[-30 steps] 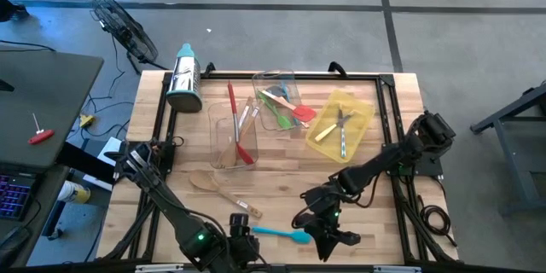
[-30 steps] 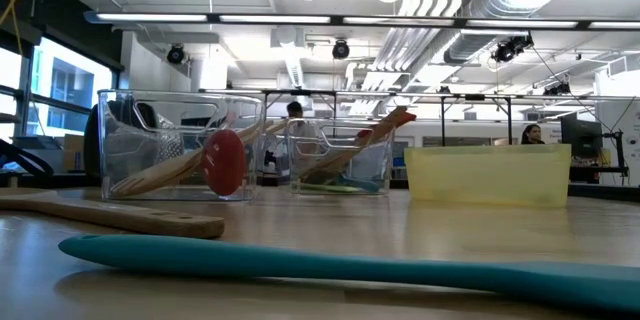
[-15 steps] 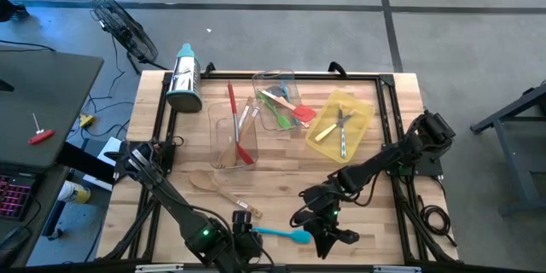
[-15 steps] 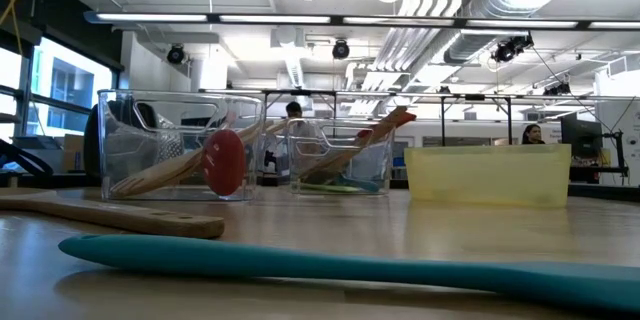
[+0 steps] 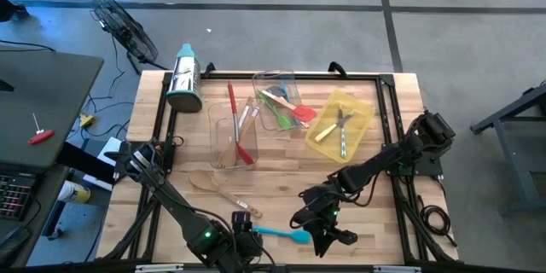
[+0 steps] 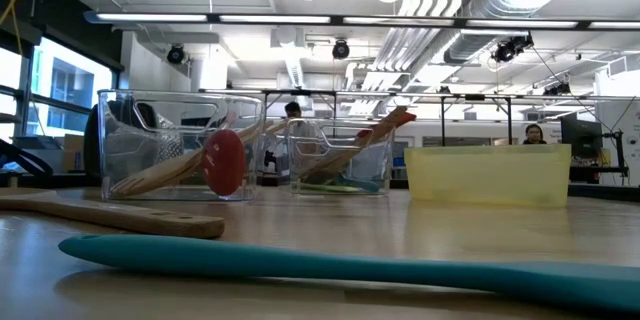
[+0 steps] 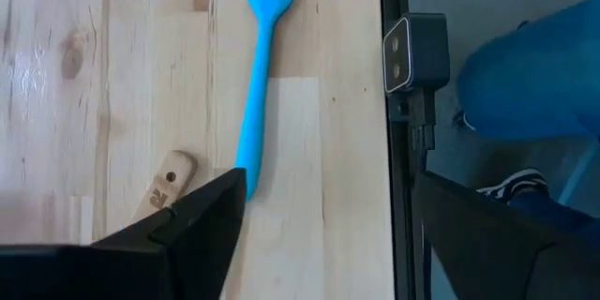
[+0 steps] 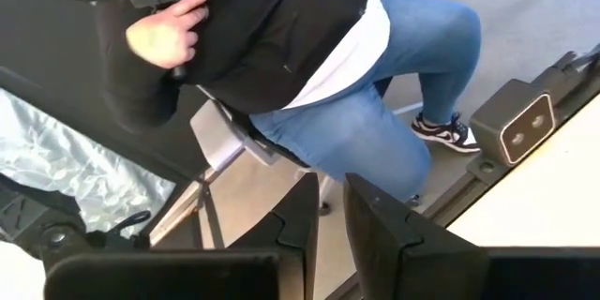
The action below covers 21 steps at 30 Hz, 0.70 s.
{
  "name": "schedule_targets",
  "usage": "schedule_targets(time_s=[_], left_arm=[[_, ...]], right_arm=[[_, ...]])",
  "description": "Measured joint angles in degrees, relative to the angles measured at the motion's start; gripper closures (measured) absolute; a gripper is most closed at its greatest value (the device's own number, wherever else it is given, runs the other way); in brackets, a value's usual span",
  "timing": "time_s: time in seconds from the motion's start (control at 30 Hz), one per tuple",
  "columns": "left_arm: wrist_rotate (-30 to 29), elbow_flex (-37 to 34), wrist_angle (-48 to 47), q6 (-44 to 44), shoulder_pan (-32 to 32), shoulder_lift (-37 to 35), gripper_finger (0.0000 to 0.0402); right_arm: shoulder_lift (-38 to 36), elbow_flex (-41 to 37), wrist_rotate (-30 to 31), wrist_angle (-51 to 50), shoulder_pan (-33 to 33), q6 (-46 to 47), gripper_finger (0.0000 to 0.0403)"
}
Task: Pick & Place Kitchen Items
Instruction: Put the blue spatula into the top right transparent bin
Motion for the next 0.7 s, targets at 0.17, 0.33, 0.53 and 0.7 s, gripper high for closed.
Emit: schedule_targets(time_s=[0.17,0.33,0.53,0.7], left_arm=[[-0.7,0.0,0.5,0.0,0.0,0.0,0.0063],[-0.9,0.0,3.1,0.0,-0.1,0.0,0.0060],[1.8,0.0,8.6,0.9,0.2,0.0,0.0061],[-1.9,0.0,11.8,3.2,2.5,0.0,0.0061]], right_arm=[[0.0,0.0,1.4,0.0,0.2,0.3,0.0357],[0.0,0.0,0.7,0.5,1.6,0.7,0.0357],[0.0,0.0,3.2,0.9,3.8,10.0,0.0357],[0.0,0.0,11.1,-0.8,6.9,18.3,0.0357]])
